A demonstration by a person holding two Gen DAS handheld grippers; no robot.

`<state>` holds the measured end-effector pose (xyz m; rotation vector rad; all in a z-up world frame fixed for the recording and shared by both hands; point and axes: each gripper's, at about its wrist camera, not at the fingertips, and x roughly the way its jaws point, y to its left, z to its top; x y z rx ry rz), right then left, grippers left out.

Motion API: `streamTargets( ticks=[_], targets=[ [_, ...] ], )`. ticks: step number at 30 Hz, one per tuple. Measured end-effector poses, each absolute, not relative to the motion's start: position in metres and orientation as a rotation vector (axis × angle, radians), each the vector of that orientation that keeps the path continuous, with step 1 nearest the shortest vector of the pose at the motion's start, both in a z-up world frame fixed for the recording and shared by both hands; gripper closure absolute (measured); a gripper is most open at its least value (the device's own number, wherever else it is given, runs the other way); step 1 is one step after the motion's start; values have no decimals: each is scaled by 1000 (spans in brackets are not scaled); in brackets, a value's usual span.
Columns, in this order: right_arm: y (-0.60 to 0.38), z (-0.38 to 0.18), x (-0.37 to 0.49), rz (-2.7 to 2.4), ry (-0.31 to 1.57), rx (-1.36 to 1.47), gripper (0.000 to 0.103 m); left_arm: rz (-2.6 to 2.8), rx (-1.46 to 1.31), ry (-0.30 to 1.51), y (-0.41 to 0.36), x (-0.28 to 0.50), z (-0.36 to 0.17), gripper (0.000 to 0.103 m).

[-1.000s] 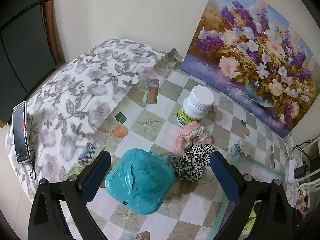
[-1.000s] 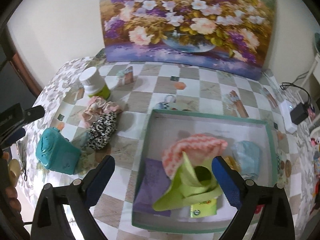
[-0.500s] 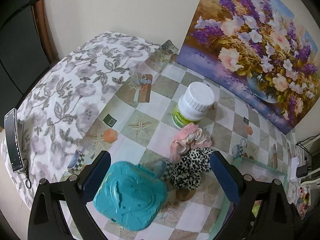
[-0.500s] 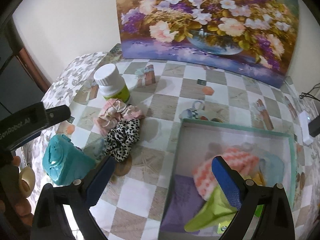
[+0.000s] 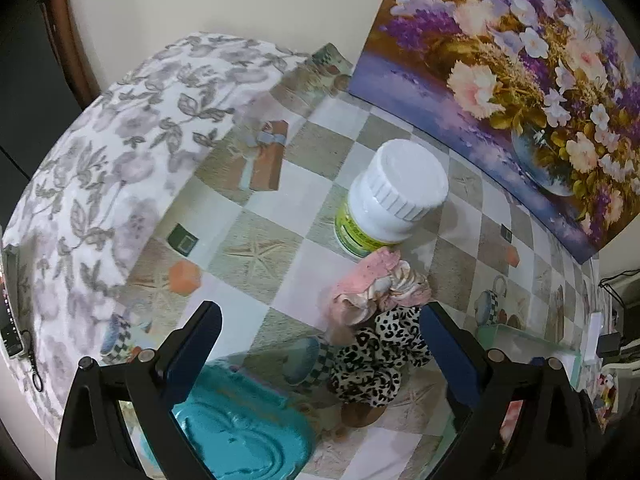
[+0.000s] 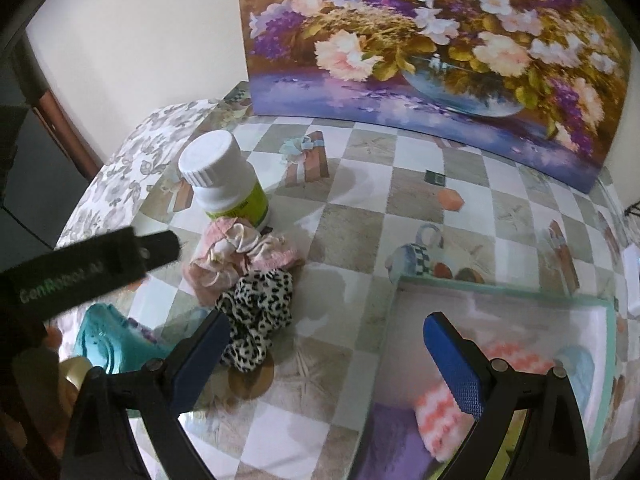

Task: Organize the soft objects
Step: 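Move both open tools back over the pink cloth and leopard scrunchie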

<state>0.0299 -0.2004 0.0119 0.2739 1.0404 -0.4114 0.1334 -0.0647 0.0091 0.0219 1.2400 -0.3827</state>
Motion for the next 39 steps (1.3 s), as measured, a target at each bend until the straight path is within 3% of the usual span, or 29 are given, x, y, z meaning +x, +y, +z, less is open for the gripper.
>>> streamTargets(
  ticks=[36,39],
  targets=[
    [-173,-59,59,-322,1136,219,5,-306,-8,1307,-45,151,-10,4],
    [-182,-58,56,-330,1124,250,12,-320,8,1297,-50,149,-10,4]
  ],
)
